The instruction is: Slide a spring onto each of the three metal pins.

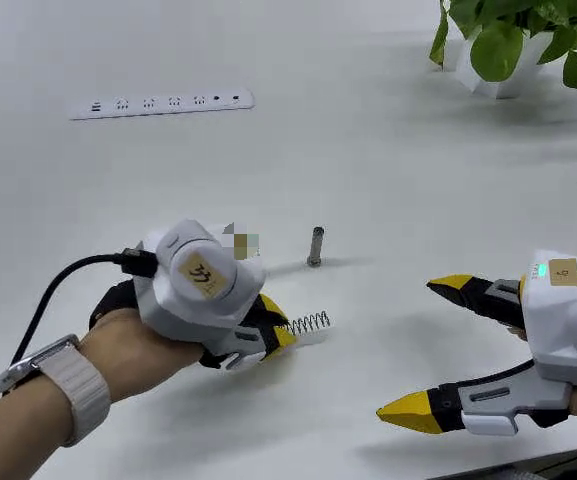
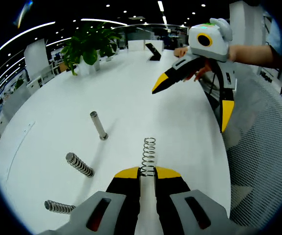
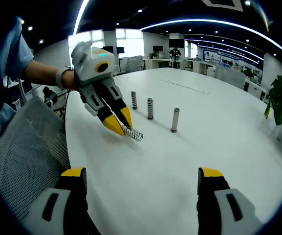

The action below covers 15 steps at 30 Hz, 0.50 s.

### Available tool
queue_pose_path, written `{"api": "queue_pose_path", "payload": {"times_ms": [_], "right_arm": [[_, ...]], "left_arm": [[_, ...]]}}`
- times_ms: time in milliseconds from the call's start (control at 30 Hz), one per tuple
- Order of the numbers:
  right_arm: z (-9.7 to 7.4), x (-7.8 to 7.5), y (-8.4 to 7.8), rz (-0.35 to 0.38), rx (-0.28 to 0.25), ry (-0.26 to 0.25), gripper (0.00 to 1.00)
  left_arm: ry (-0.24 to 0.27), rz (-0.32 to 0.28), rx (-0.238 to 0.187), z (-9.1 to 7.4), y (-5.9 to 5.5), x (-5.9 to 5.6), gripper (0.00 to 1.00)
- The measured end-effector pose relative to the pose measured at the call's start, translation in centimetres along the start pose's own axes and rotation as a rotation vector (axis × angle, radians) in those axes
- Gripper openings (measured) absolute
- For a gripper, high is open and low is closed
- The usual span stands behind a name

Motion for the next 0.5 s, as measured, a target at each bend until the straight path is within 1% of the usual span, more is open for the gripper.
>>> {"api": "queue_pose_path", "payload": {"times_ms": [67,200,300,400,500], "right_arm": [[0.3,0.1,0.2,-0.011,0.004,0.015,0.95],[0.8,0.2,0.8,-0.025,0.004,0.034,0.95],[1.3,0.5,1.4,-0.036,0.003,0.063,0.93],[1.8,0.8,2.2,-0.045,-0.005,0.089,0.91],[2.3,1.1,2.7,-0.040,0.001,0.126,0.87]], "left_arm": [[0.014,0.010,-0.009,-0.6,-0.2,0.0,0.10],[0.023,0.001,-0.031,-1.6,-0.5,-0.3,0.10],[0.030,0.002,-0.041,-2.5,-0.9,-0.6,0.10],[0.039,-0.004,-0.052,-3.2,-1.0,-1.0,0.10],[0.047,-0.013,-0.061,-3.9,-1.5,-1.0,0.10]]}}
Point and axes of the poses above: the centre of the closed fingertips' face, and the gripper's own axes: z roughly forward along the fingers, x roughly to its left, y roughly out of its top, the point moved 9 cm from there along -z, roughly backward along the fingers, and after that the axes turned 10 degrees about -x, right-handed, at the moved point
